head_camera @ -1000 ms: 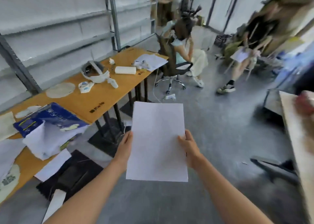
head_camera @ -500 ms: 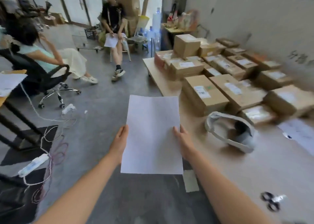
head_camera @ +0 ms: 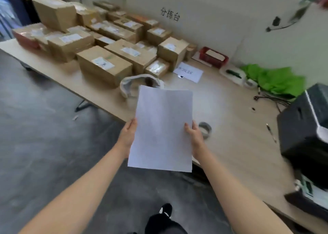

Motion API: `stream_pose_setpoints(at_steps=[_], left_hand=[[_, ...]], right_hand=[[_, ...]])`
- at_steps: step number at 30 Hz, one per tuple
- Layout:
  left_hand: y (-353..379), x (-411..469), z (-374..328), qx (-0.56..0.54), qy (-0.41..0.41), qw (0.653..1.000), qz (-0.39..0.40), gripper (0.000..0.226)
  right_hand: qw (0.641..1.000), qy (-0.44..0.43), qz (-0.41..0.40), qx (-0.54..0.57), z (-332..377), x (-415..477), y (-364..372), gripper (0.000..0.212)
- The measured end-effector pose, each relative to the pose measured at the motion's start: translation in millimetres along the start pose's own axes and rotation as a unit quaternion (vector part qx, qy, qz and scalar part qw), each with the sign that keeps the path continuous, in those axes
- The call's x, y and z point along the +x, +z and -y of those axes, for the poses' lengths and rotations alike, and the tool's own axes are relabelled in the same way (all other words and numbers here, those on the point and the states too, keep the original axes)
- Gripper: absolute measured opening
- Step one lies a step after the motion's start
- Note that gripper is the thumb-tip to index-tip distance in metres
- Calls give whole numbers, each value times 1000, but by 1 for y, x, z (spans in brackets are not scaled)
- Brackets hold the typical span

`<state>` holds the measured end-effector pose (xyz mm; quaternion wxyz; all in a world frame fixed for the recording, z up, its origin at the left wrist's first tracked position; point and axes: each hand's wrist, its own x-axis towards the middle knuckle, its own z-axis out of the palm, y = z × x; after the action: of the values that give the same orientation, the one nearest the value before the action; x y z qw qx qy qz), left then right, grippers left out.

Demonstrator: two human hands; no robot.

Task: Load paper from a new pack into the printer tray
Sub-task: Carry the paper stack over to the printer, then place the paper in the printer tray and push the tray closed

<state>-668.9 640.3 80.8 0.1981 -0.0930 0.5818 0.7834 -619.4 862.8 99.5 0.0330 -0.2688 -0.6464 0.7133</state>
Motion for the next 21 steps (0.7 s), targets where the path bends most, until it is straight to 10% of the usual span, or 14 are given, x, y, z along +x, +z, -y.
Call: stream_pose_setpoints(at_steps=[21], left_hand=[[375, -105, 175, 80, -112, 965, 224, 13]], right_hand=[[958, 8, -271, 99, -48, -135, -411, 30]])
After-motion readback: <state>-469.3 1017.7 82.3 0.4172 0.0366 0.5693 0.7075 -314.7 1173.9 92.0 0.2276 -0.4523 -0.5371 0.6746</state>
